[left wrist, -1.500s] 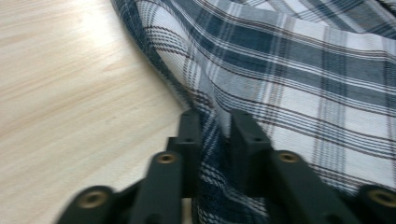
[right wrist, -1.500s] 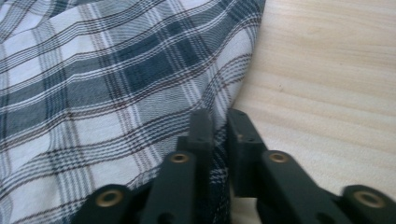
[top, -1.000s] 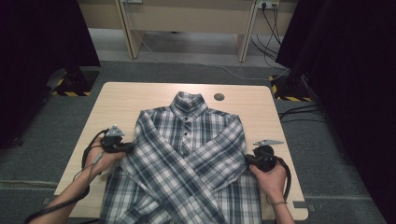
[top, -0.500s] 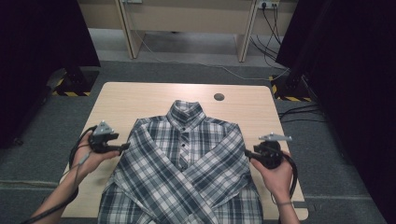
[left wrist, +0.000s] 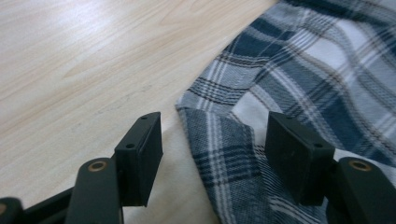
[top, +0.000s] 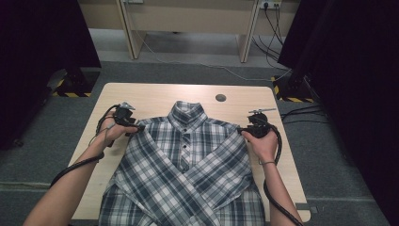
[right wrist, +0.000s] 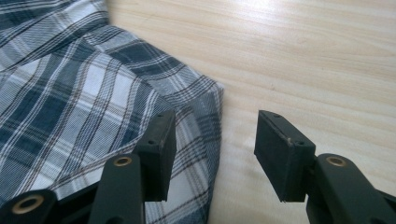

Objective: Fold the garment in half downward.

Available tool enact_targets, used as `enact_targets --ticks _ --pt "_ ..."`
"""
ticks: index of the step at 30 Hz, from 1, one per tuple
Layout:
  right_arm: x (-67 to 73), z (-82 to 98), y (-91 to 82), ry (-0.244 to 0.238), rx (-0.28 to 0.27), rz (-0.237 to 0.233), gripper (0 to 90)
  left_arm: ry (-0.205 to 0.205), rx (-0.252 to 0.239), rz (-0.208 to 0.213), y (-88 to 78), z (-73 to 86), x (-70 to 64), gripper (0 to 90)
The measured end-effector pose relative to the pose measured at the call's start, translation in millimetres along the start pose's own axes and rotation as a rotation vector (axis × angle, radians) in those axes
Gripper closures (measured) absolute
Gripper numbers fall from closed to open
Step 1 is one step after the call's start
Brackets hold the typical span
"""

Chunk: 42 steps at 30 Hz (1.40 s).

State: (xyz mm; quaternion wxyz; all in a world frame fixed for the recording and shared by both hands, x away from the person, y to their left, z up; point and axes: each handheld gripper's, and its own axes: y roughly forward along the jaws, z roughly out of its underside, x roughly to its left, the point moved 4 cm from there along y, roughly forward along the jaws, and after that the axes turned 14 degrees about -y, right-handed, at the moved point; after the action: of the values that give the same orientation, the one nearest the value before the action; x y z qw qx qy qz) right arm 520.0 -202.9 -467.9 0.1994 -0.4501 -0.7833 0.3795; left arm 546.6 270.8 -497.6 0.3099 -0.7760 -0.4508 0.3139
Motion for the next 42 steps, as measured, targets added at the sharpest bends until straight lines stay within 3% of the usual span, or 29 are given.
enact_targets --ticks 5,10,13,16,20,22,28,34,42 --pt "-5.4 -4.0 12.9 -0.003 0.031 -0.001 50.0 0.014 -0.013 -0.001 1.0 0.2 -1.1 42.8" --pt "-3.4 -3.7 24.4 -0.022 0.065 -0.002 56.5 0.022 -0.027 0.028 0.3 2.6 -6.5 61.7" --pt "-0.3 -2.9 27.7 -0.042 0.053 0.002 63.5 0.000 -0.029 0.054 0.2 3.4 -7.1 72.8" --pt "3.5 -2.9 28.7 -0.060 0.041 -0.006 77.3 -0.038 -0.026 0.069 0.5 3.2 -7.6 81.5" --pt "4.4 -4.6 29.1 -0.039 0.050 -0.022 84.5 -0.103 -0.024 0.066 1.3 0.5 -5.5 84.6" --pt "4.6 -7.3 28.8 -0.040 0.060 -0.019 85.2 -0.115 -0.029 0.051 1.0 -2.9 -4.6 85.0" --pt "-0.2 -24.6 20.8 -0.027 0.001 0.021 85.5 -0.152 -0.095 0.027 -9.0 -26.2 -4.4 85.2" --pt "-6.5 -52.2 5.5 -0.025 -0.081 0.079 85.6 -0.152 -0.190 -0.009 -25.7 -58.1 -6.4 85.3" --pt "-17.0 -91.3 -17.6 -0.017 -0.170 0.128 85.6 -0.158 -0.293 -0.023 -52.2 -98.3 -9.8 85.4"
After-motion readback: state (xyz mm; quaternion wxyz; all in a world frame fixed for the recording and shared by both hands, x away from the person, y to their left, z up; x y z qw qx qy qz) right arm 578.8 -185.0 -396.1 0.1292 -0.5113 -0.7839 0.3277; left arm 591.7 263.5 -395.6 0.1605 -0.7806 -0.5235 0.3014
